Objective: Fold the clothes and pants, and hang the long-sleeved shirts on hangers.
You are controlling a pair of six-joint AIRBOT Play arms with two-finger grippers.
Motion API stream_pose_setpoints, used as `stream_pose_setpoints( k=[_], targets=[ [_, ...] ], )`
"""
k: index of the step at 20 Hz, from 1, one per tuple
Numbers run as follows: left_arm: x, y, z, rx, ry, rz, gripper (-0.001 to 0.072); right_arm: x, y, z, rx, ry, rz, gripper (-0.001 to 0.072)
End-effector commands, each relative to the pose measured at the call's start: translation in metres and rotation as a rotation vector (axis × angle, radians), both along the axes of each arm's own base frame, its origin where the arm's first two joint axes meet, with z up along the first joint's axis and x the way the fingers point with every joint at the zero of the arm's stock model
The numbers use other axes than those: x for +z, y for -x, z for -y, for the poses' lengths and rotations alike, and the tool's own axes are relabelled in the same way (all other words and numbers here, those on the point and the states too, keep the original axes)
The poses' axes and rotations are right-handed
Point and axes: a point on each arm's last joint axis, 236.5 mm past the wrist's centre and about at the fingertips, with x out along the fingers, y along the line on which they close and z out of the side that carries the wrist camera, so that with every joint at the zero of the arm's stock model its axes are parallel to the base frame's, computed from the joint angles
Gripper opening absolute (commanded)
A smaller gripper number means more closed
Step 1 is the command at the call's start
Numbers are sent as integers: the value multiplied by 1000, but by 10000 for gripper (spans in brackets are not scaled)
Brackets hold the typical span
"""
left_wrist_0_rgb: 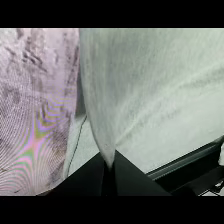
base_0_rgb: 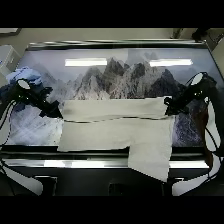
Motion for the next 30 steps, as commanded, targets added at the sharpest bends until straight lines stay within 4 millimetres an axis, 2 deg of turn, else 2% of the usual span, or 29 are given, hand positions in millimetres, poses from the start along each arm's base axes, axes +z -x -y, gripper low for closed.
stream_pose_setpoints(
  k=[1, 4, 5, 6, 7, 8, 10, 11, 13, 14, 15, 16, 17, 19, 20, 21, 25, 28, 29, 30],
  targets=[
    [-11, 5, 2, 9, -5, -14, 25, -7, 2, 0, -10, 0, -10, 47],
    [-15, 2, 2, 21, -10, -3, 26, -10, 3, 0, -15, 2, -11, 48],
    [-14, 1, 3, 23, -4, -1, 97, -9, 3, 0, -24, 2, -15, 76],
    [-9, 2, 2, 24, 7, -1, 331, -7, 5, -1, -29, -3, -23, 241],
    [-1, 2, -3, 23, 10, 3, 536, 0, 12, 0, 13, -9, -28, 408],
    [9, 2, -12, 13, 10, 23, 541, 9, 20, 5, 50, -20, -35, 489],
    [27, 5, -43, 48, -53, 61, 531, 29, 36, 28, 3, -28, -52, 510],
    [33, 13, -54, 62, -78, 67, 511, 37, 43, 40, -34, -22, -55, 510],
    [29, 51, -63, 49, -101, 51, 511, 39, 66, 58, -83, 18, -58, 510],
    [18, 75, -60, 55, -92, 32, 507, 32, 82, 62, -94, 41, -72, 510],
    [4, 102, -52, 67, -77, 15, 453, 23, 98, 60, -88, 54, -90, 510],
    [-9, 128, -43, 72, -61, 2, 423, 14, 114, 54, -71, 47, -109, 510],
    [-19, 154, -32, 65, -33, -6, 423, 7, 128, 48, -58, 33, -127, 510],
    [-34, 188, -19, 61, -11, -17, 426, -2, 148, 39, -42, 11, -163, 507],
    [-41, 197, -14, 47, -1, -17, 426, -4, 153, 37, -31, 3, -172, 497],
    [-44, 198, -11, 51, 12, -13, 426, -4, 156, 36, -27, -2, -179, 497],
    [-46, 179, 1, 124, 50, 28, 420, -2, 158, 32, -26, -18, -190, 497],
    [-50, 170, 3, 165, 23, 32, 291, -1, 160, 31, -21, -22, -197, 497],
    [-50, 171, 5, 160, 22, 32, 212, -1, 161, 31, -21, -23, -198, 497],
    [-50, 172, 6, 154, 25, 28, 88, -1, 161, 31, -21, -23, -199, 497]
  ],
)
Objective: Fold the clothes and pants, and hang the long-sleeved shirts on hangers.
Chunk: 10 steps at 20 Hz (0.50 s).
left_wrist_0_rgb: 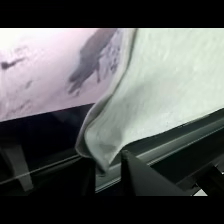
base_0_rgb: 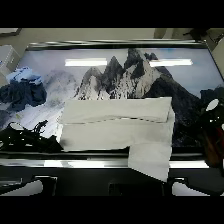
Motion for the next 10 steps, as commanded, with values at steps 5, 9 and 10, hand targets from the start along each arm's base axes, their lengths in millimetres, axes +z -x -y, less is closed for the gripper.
stream_pose_setpoints(
  k=[5, 9, 10],
  targets=[
    [2, -1, 5, 7, -1, 7, 25, -19, 35, -14, 14, -24, -38, 522],
    [9, -6, 3, 3, -15, 49, 25, -45, 65, -31, 27, -63, -49, 567],
    [11, -7, 3, 3, -18, 59, 25, -49, 64, -34, 14, -68, -39, 567]
  ],
)
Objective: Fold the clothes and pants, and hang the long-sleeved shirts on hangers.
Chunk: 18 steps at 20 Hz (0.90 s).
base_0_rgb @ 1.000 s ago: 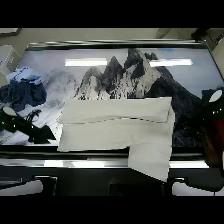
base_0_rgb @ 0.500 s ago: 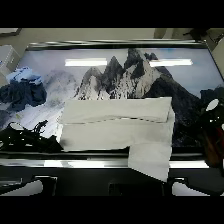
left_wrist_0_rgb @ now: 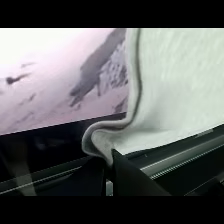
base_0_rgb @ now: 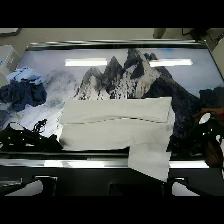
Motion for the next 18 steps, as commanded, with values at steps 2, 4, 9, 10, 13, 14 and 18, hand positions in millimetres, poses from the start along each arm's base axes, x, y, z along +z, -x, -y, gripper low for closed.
stream_pose_setpoints(
  k=[2, 4, 9, 10, 13, 14, 18],
  targets=[
    [12, 0, 3, -10, 12, 24, 25, -21, 4, -20, -45, -45, 48, 552],
    [13, 0, 3, -11, 12, 25, 25, -24, 0, -30, -80, -75, 69, 491],
    [13, -1, 3, -12, 12, 27, 25, -18, 19, -43, -44, -149, 18, 50],
    [16, -2, 3, -15, 13, 30, 25, -10, 14, -43, -17, -170, 35, 50],
    [39, -23, -3, -41, 15, 81, 24, 25, -38, -24, -5, -113, 193, 47],
    [49, -35, -7, -45, 6, 106, 24, 41, -66, -16, -36, -78, 268, 46],
    [80, -115, -26, -8, -68, 235, 24, 95, -177, -14, -144, -101, 542, 46]
  ],
)
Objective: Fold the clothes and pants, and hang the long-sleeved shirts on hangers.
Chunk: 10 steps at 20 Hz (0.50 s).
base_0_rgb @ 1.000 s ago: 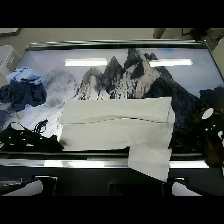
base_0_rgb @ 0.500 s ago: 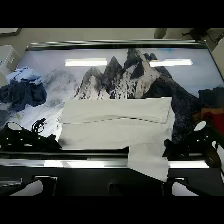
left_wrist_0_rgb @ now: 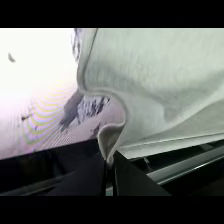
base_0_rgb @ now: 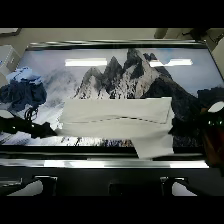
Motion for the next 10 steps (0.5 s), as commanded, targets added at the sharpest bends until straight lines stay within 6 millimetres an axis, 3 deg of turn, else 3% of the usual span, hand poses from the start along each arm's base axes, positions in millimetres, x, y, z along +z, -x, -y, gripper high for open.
stream_pose_setpoints(
  k=[1, 3, 5, 7, 10],
  targets=[
    [25, -65, -9, 8, -41, 88, 24, 42, -90, -5, -62, -28, 207, 46],
    [30, -112, -3, -19, -49, 118, 25, 36, -137, -12, -47, -5, 268, 47],
    [29, -151, 2, -34, -48, 124, 25, 24, -174, -6, -121, 5, 280, 47],
    [18, -179, 2, -29, -40, 96, 25, 7, -195, -3, -174, -9, 254, 47],
    [-15, -197, 4, -21, -23, 16, 25, -14, -213, -2, -220, -31, 263, 48]
  ],
)
